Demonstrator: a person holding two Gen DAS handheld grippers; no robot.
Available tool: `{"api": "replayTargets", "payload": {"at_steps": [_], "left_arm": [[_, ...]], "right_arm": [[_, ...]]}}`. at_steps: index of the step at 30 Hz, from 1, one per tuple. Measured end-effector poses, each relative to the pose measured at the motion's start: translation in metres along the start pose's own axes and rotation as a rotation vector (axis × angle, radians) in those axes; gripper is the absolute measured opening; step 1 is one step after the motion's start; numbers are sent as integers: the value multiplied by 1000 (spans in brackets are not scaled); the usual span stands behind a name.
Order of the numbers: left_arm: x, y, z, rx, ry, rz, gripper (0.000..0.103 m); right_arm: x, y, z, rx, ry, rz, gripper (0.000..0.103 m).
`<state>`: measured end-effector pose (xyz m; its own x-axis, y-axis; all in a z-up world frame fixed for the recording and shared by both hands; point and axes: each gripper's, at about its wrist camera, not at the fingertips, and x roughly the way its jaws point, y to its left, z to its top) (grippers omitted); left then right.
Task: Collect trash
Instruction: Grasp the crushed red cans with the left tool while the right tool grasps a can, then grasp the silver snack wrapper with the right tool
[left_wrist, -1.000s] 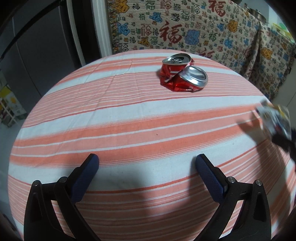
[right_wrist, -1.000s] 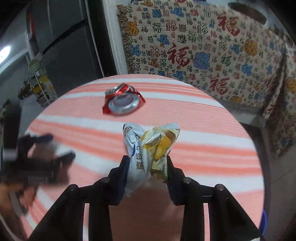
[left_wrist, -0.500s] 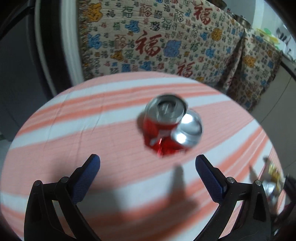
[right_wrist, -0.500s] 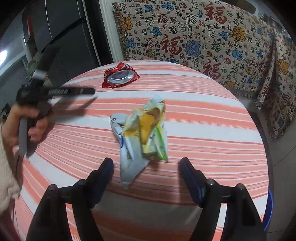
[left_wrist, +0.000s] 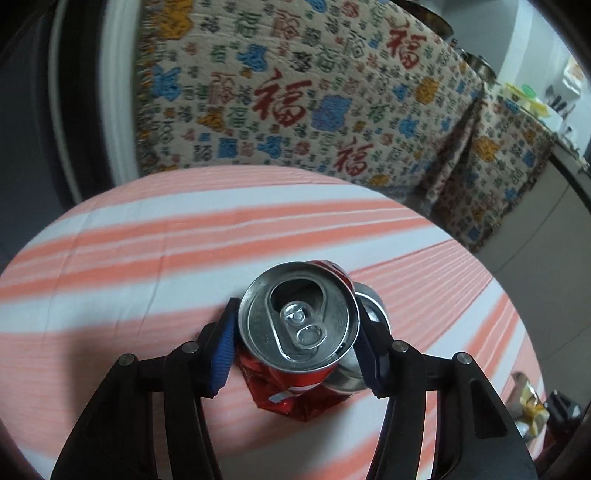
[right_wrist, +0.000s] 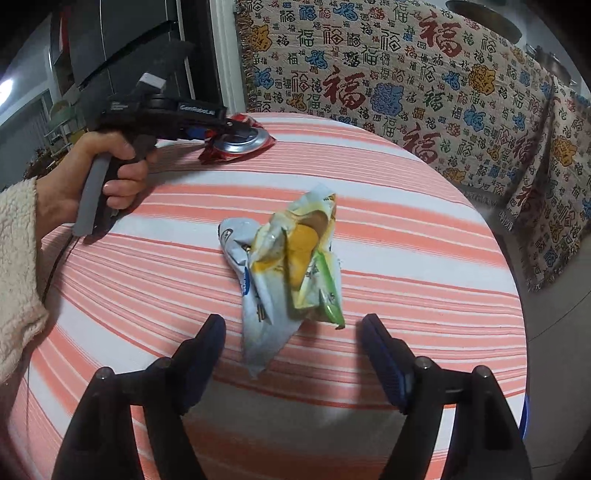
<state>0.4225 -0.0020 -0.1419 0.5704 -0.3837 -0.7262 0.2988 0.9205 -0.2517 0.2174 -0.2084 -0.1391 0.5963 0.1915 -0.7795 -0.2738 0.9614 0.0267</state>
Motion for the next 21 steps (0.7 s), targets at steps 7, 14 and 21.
{"api": "replayTargets", "payload": {"at_steps": [7,14,21], "left_arm": [[-88,3,-86,-58,35,162,58],[-158,-9,-170,-147,14,260,65],[-156,-6,-183,-164,-36,313,84]], "right_arm": [[-1,-4,-1,5,-2,8,78],[-9,-2,-16,-7,5,-1,81],[-13,-2,-26,-5,14,-7,88]]}}
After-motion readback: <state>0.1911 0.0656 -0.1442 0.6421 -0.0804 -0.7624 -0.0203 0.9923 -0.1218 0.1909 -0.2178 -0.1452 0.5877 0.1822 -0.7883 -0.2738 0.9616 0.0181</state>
